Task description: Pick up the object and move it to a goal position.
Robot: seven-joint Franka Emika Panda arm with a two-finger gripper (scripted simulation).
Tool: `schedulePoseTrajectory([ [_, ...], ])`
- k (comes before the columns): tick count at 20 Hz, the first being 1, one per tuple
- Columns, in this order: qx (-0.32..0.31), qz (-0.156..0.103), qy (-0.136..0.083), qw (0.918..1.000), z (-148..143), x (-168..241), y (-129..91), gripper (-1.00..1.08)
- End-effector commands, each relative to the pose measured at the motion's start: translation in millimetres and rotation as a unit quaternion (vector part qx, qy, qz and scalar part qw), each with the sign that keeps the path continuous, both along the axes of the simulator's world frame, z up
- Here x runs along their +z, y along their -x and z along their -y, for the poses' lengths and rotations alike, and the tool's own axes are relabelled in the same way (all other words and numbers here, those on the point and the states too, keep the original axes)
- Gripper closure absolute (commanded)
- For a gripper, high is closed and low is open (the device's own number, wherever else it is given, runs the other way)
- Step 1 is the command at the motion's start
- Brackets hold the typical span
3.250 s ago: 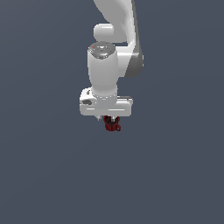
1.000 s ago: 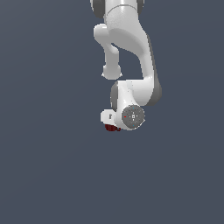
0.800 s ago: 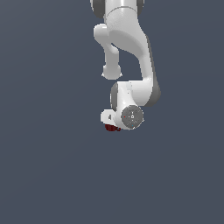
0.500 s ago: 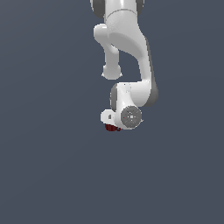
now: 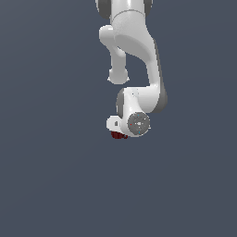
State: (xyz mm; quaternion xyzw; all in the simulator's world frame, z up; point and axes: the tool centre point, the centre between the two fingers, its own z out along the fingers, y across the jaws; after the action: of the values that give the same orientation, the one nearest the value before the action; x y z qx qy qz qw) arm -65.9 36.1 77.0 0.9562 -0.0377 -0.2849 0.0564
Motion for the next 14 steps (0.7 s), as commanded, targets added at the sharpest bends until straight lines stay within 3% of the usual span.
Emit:
schedulePoseTrajectory([
  [1,0.0,0.0,0.0,1.0,0.0,0.0,0.1,1.08],
  [8,0.0,0.013,0.0,0.9999,-3.4,0.5,-2.5,1.08],
  [14,0.001,0.046,-0.002,0.9989,-11.8,2.1,-8.7,1.08],
])
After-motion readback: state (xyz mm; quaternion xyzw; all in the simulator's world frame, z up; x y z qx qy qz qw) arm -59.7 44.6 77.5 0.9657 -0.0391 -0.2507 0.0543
